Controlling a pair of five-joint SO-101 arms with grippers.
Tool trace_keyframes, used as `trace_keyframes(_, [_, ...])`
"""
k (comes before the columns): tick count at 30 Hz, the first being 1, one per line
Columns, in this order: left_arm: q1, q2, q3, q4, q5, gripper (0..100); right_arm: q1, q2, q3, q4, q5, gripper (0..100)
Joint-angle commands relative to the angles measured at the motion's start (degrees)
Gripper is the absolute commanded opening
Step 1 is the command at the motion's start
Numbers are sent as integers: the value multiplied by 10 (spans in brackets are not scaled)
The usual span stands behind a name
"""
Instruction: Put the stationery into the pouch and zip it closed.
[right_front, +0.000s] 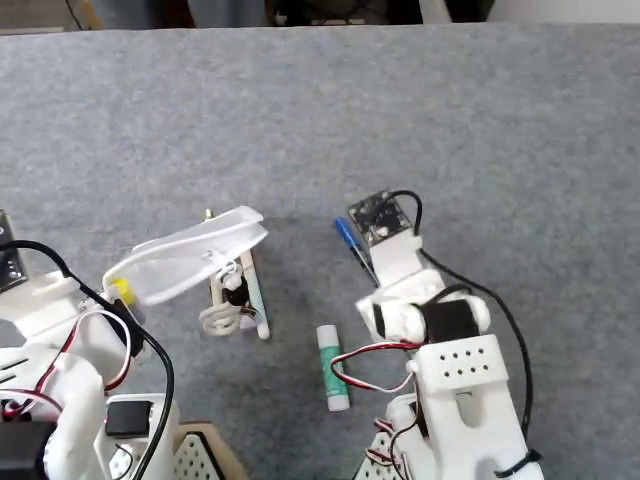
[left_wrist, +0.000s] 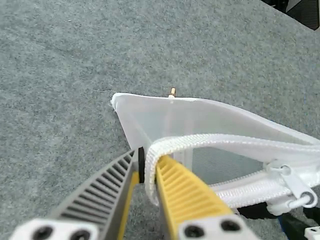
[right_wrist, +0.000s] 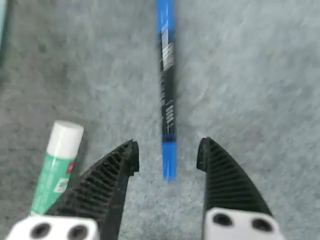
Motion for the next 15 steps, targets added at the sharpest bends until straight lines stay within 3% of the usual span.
trace_keyframes(1, [1,4,-1,1,-4,28,6,2,5,-15,4,208])
trace_keyframes(9, [1,4,-1,1,-4,28,4,21,-23,-119,4,208])
trace_keyframes(15, [1,4,-1,1,-4,28,5,227,-130,-152,-3,209])
